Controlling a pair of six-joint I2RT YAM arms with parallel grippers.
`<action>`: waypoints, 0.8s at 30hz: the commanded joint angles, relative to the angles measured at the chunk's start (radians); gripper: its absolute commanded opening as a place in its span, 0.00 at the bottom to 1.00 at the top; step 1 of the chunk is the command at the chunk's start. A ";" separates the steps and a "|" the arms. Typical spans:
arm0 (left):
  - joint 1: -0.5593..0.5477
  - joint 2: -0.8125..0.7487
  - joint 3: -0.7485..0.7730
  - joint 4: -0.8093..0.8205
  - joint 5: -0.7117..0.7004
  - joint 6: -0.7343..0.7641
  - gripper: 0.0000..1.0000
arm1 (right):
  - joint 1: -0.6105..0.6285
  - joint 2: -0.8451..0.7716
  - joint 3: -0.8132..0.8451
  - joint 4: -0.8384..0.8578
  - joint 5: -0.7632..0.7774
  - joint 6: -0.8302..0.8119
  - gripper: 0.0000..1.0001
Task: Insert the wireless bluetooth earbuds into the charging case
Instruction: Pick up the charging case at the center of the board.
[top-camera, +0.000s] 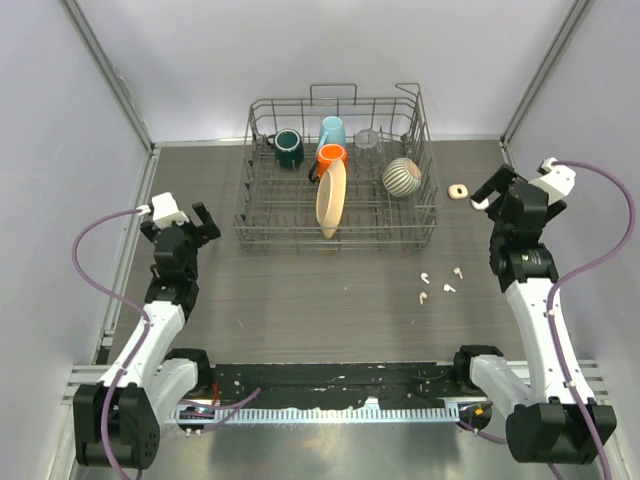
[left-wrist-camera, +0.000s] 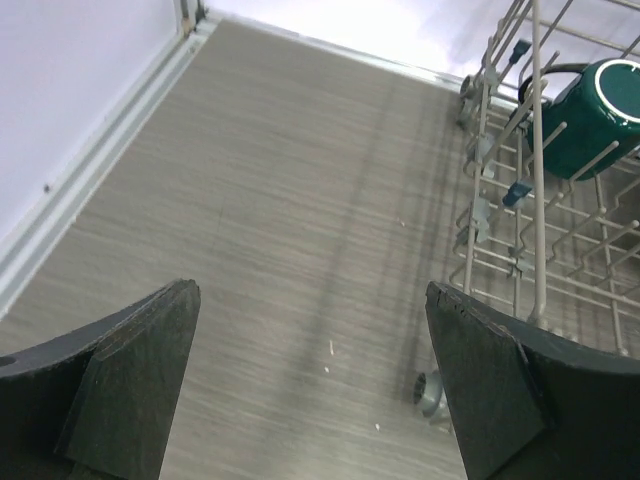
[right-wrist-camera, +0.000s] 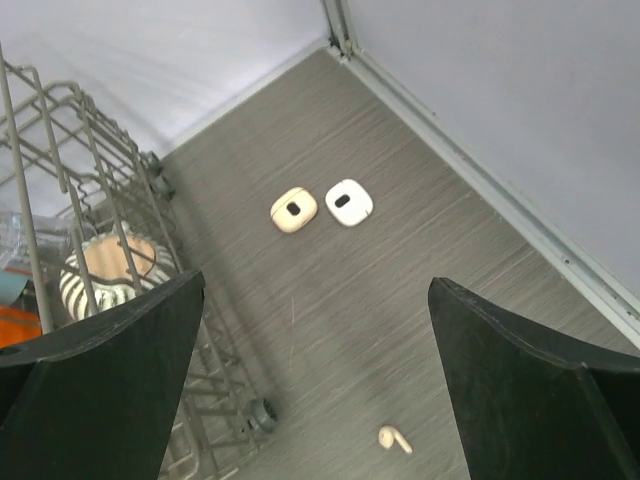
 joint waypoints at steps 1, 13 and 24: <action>0.002 -0.072 0.081 -0.257 -0.024 -0.119 1.00 | -0.002 0.036 0.156 -0.148 -0.059 0.046 1.00; 0.002 -0.268 0.321 -0.684 0.061 -0.240 1.00 | -0.002 -0.015 0.235 -0.157 -0.171 -0.394 1.00; 0.002 -0.328 0.434 -0.944 0.240 -0.093 1.00 | -0.198 0.389 0.649 -0.516 -0.358 -0.286 1.00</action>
